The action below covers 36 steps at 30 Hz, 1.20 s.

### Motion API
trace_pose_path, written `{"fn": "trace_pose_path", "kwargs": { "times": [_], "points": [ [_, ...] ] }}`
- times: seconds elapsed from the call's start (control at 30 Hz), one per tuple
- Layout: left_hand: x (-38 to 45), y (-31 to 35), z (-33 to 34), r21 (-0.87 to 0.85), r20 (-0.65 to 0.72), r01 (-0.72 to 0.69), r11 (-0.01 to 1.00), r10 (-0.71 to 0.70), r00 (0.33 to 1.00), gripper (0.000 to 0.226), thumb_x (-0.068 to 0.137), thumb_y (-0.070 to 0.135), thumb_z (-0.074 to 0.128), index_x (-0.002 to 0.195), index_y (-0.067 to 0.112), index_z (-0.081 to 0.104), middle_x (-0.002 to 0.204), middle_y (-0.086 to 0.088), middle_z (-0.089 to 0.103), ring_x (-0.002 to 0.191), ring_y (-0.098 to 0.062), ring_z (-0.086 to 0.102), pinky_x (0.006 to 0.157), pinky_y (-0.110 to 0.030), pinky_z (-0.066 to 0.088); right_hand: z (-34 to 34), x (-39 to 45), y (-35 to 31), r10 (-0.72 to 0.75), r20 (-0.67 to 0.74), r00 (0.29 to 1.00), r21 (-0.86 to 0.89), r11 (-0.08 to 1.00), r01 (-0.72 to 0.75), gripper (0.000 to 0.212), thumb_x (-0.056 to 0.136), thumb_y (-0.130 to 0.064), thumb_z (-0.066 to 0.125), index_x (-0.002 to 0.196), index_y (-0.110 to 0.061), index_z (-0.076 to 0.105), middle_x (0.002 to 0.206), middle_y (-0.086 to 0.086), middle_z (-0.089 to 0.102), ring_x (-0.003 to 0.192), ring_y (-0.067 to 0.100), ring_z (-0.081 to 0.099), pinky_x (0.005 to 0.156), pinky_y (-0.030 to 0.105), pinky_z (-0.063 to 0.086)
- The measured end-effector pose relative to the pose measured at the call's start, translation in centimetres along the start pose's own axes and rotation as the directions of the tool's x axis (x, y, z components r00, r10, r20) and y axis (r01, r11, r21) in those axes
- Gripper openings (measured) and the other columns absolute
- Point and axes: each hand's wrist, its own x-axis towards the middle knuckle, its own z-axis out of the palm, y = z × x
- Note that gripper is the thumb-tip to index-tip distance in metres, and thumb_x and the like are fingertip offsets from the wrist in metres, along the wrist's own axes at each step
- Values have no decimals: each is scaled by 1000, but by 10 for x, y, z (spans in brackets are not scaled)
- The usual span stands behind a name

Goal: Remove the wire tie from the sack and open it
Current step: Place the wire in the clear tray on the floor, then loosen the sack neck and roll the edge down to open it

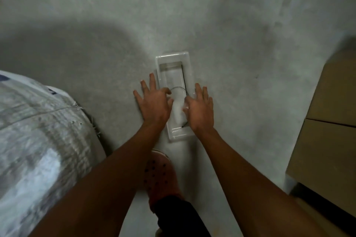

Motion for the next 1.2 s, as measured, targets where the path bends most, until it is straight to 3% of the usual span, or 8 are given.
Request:
{"fn": "trace_pose_path", "kwargs": {
  "times": [0.13, 0.23, 0.33, 0.47, 0.7, 0.87, 1.03, 1.2],
  "points": [
    [-31, -6, -26, -24, 8, -44, 999, 44, 999, 47, 97, 45, 69, 142, 37, 62, 177, -11, 13, 163, -38, 11, 126, -65, 14, -24, -27, 8, 18, -56, 998, 222, 975, -5, 41, 95, -28, 75, 132, -19, 60, 172, 16, 19, 159, 41, 16, 121, 56, 35],
    [-47, -8, -62, 24, 116, -96, 995, 92, 989, 81, 96, 51, 68, 165, 40, 27, 178, -13, -1, 164, -39, 0, 126, -68, 10, -56, -44, 9, -19, 118, 993, 218, 976, -7, 78, 91, -45, 76, 157, -27, 37, 175, 15, 3, 160, 43, 7, 123, 63, 27],
    [-54, -7, -115, 122, 187, -164, 979, 139, 972, 102, 93, 56, 69, 169, 39, 2, 178, -13, -10, 163, -40, -6, 126, -70, 7, -103, -56, -2, -91, 202, 975, 129, 989, 65, 103, 89, -54, 76, 166, -32, 11, 175, 13, -10, 160, 44, -3, 123, 66, 17],
    [-68, -4, -209, 195, 176, -211, 958, 177, 968, 113, 90, 62, 71, 168, 38, -7, 178, -11, -11, 164, -39, -7, 127, -68, 4, -184, -68, -36, -143, 137, 980, 116, 985, 128, 110, 88, -54, 77, 167, -32, 4, 175, 14, -12, 160, 45, -5, 123, 67, 15],
    [-135, -45, -394, 232, 9, -215, 949, 219, 976, 114, 89, 59, 73, 168, 39, -7, 179, -9, -4, 164, -37, 0, 128, -67, 8, -328, -114, -141, -355, -6, 935, 103, 930, 354, 118, 79, -54, 85, 167, -36, 8, 176, 14, -6, 160, 44, 1, 122, 67, 23],
    [-223, -130, -493, 106, -81, -133, 985, 142, 987, 116, 85, 62, 74, 168, 41, -5, 179, -5, 4, 165, -34, 3, 126, -66, 8, -384, -167, -242, -583, 51, 811, 59, 812, 580, 127, 71, -61, 87, 166, -39, 5, 176, 12, -9, 161, 41, 2, 123, 65, 25],
    [-328, -239, -540, 31, -81, -28, 999, 30, 996, 117, 82, 75, 68, 167, 41, -5, 179, -3, 4, 165, -32, 4, 127, -66, 8, -386, -232, -343, -760, 189, 622, 102, 645, 757, 129, 64, -89, 67, 166, -42, 2, 176, 11, -10, 162, 38, 1, 124, 64, 22],
    [-431, -329, -546, -170, -94, 90, 981, -107, 990, 118, 73, 85, 58, 166, 48, -5, 179, 0, 9, 165, -28, 6, 129, -62, 10, -354, -299, -426, -829, 306, 468, 153, 528, 836, 131, 65, -81, 77, 164, -47, -2, 176, 3, -15, 162, 33, -6, 129, 58, 13]
  ]
}}
